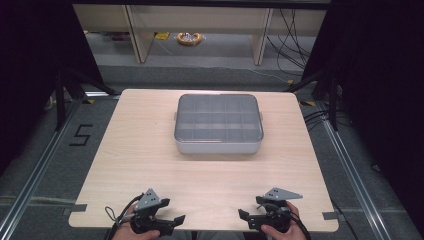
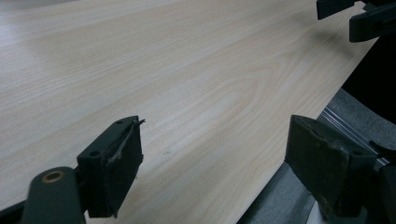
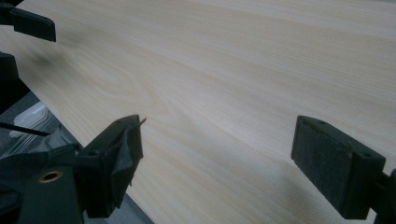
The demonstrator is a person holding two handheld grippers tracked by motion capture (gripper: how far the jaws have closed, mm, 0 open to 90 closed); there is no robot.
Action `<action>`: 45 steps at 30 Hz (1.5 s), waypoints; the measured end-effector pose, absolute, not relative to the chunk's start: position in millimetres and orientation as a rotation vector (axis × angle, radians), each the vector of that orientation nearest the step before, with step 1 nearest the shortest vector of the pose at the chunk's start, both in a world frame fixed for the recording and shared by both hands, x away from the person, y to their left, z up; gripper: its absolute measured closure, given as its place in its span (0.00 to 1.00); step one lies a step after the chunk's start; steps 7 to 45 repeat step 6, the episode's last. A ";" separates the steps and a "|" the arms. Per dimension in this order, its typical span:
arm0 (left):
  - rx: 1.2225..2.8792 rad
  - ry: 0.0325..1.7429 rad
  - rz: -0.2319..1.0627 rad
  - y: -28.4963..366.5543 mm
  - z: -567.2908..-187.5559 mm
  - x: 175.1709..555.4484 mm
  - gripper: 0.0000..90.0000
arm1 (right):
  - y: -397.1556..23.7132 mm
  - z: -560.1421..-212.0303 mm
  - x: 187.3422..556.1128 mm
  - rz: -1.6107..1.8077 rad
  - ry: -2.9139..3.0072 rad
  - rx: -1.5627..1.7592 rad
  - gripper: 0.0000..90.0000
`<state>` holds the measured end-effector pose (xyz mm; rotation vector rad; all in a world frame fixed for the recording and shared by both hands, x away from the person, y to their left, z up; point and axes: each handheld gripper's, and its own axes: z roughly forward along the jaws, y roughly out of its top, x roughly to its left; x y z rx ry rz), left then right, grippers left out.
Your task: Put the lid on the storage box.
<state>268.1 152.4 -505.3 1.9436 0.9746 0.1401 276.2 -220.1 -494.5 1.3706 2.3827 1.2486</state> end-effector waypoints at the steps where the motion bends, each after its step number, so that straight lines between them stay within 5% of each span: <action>1: 1.944 0.979 0.135 152.4 -505.1 268.0 0.20 | -220.1 -494.5 276.2 1.249 2.383 1.371 0.19; 45: 1.947 0.970 0.140 152.2 -505.2 268.4 0.20 | -220.6 -494.3 276.2 1.233 2.379 1.365 0.19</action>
